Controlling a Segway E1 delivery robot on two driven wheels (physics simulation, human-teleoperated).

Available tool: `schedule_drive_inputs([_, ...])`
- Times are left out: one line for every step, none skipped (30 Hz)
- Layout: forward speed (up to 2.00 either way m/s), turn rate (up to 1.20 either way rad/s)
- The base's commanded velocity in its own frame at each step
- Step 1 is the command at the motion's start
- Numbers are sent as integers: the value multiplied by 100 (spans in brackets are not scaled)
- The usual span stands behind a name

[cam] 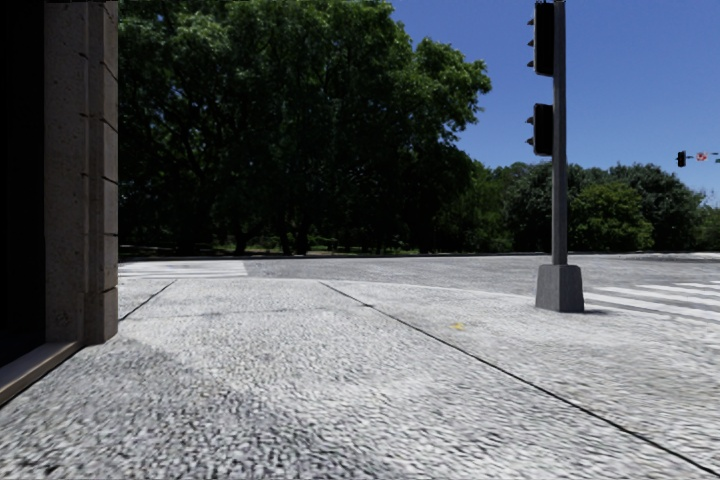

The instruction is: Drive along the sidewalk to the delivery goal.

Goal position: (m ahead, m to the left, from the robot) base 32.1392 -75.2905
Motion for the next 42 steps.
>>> schedule_drive_inputs([132, -79])
schedule_drive_inputs([132, -79])
schedule_drive_inputs([132, -56])
schedule_drive_inputs([132, -8])
schedule_drive_inputs([132, 0])
schedule_drive_inputs([132, 0])
schedule_drive_inputs([132, 0])
schedule_drive_inputs([132, 0])
schedule_drive_inputs([132, 0])
schedule_drive_inputs([132, 0])
schedule_drive_inputs([132, 0])
schedule_drive_inputs([132, 0])
schedule_drive_inputs([132, 0])
schedule_drive_inputs([132, 0])
schedule_drive_inputs([132, 0])
schedule_drive_inputs([132, 0])
schedule_drive_inputs([132, -44])
schedule_drive_inputs([132, -68])
schedule_drive_inputs([132, -68])
schedule_drive_inputs([132, -85])
schedule_drive_inputs([132, -96])
schedule_drive_inputs([132, -103])
schedule_drive_inputs([132, -110])
schedule_drive_inputs([132, -120])
schedule_drive_inputs([132, -120])
schedule_drive_inputs([131, -120])
schedule_drive_inputs([131, -120])
schedule_drive_inputs([131, -120])
schedule_drive_inputs([131, -120])
schedule_drive_inputs([131, -120])
schedule_drive_inputs([131, -120])
schedule_drive_inputs([131, -120])
schedule_drive_inputs([131, -120])
schedule_drive_inputs([131, -120])
schedule_drive_inputs([131, -120])
schedule_drive_inputs([131, -120])
schedule_drive_inputs([131, -120])
schedule_drive_inputs([130, -120])
schedule_drive_inputs([130, -120])
schedule_drive_inputs([130, -115])
schedule_drive_inputs([130, 0])
schedule_drive_inputs([130, 0])
